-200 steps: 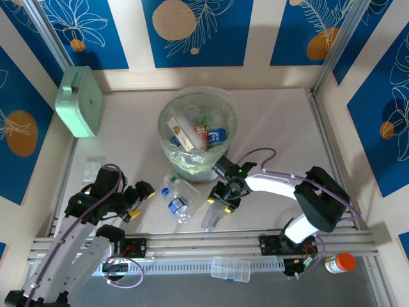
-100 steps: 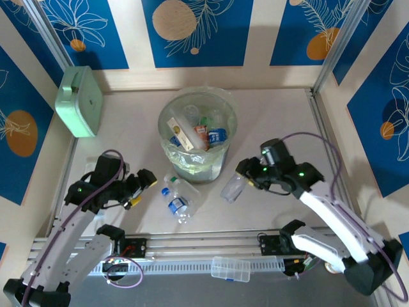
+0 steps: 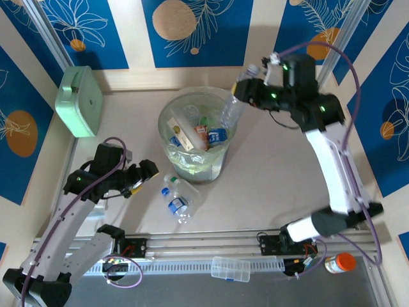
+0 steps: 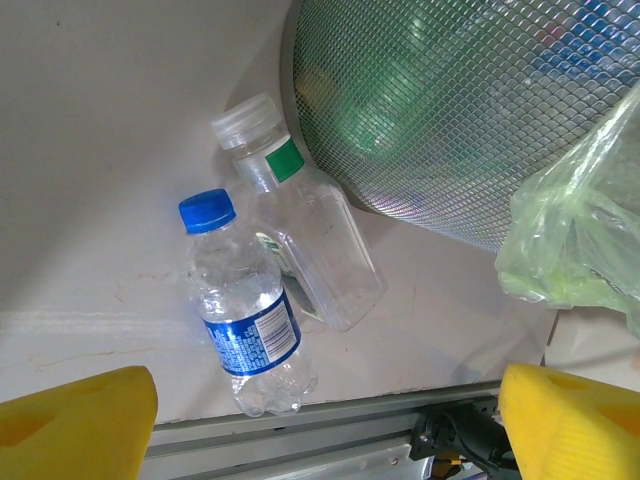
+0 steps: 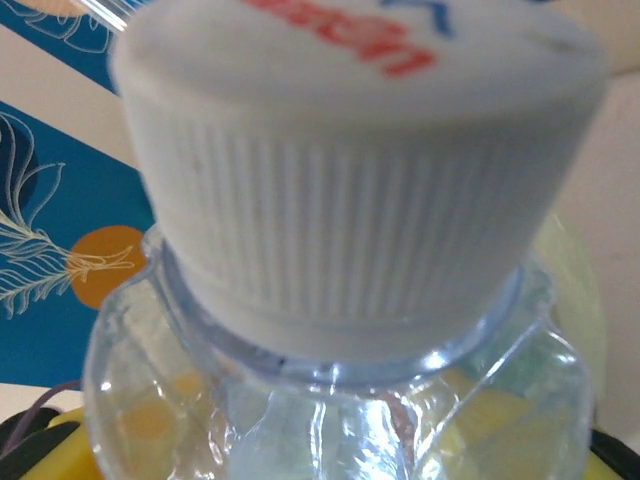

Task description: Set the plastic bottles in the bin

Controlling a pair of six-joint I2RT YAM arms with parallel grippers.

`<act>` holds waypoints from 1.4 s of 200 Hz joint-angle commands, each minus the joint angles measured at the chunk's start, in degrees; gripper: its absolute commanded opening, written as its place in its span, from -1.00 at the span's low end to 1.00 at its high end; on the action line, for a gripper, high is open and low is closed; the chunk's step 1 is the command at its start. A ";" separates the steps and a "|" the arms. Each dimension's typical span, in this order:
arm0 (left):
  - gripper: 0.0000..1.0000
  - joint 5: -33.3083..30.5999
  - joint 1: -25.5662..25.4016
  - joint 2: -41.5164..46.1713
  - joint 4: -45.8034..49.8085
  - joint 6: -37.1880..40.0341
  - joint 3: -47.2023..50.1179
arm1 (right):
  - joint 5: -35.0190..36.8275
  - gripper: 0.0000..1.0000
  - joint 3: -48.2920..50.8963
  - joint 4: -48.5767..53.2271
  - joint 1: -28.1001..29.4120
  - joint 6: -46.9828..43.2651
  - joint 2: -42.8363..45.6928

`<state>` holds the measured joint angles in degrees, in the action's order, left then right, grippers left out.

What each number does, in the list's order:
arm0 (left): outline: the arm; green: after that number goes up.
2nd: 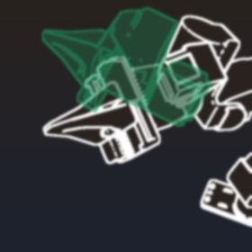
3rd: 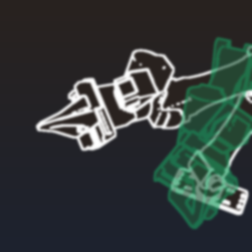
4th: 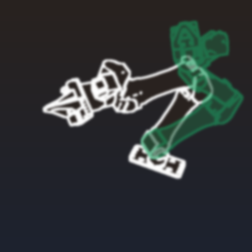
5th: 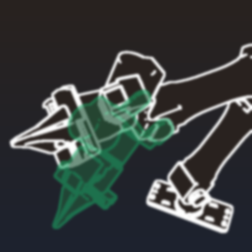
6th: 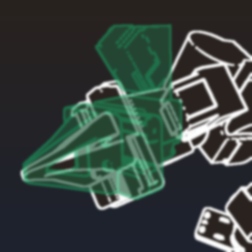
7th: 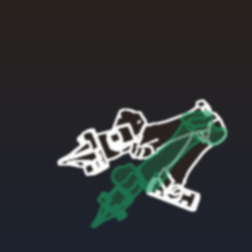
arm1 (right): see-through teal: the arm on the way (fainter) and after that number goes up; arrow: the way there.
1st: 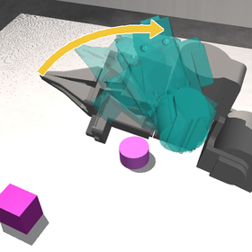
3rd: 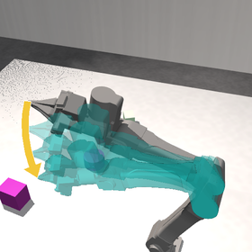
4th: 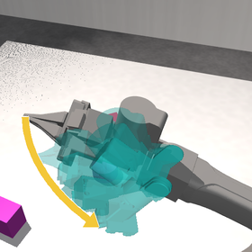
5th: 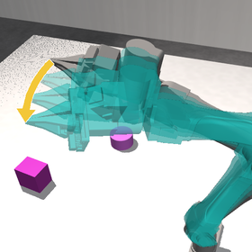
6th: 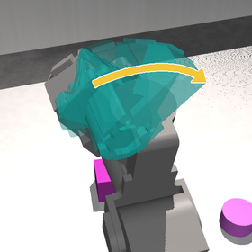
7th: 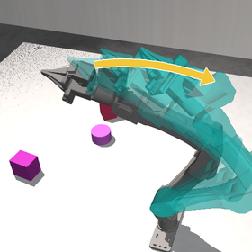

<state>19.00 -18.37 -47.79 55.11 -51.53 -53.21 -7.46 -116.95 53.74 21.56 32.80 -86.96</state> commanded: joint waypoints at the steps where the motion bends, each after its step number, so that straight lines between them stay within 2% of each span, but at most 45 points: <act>1: 0.76 -0.72 0.77 0.29 1.78 2.12 -2.38 | 2.85 -0.19 -9.03 9.28 1.62 -6.16 -8.16; 49: 0.76 -2.51 0.78 0.33 5.53 2.99 -4.03 | 9.32 -0.20 -17.05 16.71 8.10 -10.50 -17.36; 95: 0.76 -3.37 0.78 0.85 6.28 3.10 -3.23 | 10.48 -0.22 -13.39 21.35 9.52 -10.65 -18.38; 142: 0.76 -3.54 0.77 0.68 5.34 2.84 -2.42 | 12.27 -0.19 -7.26 21.41 12.63 -12.51 -18.05; 156: 0.76 -3.45 0.77 0.47 5.27 2.58 -2.51 | 12.37 -0.02 -7.30 21.00 12.63 -12.24 -18.96; 176: 0.78 -3.27 0.78 -0.01 5.14 2.06 -2.21 | 14.34 0.36 -10.26 21.89 12.69 -11.43 -20.61; 198: 0.81 -2.87 0.71 -0.55 4.13 0.44 -0.40 | 16.67 0.55 -14.05 22.20 13.06 -10.31 -20.39; 229: 0.83 -1.80 0.78 -0.55 0.76 -2.69 2.93 | 19.40 0.51 -16.19 21.49 13.66 -9.84 -17.73; 280: 0.78 0.16 0.31 -2.00 -6.87 -8.45 11.13 | 22.54 0.37 -10.27 16.87 15.00 -7.30 -9.98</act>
<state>17.32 -18.37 -49.25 52.90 -55.42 -45.95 12.51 -129.75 73.08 35.70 23.42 -102.06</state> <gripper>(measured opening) 0.898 0.692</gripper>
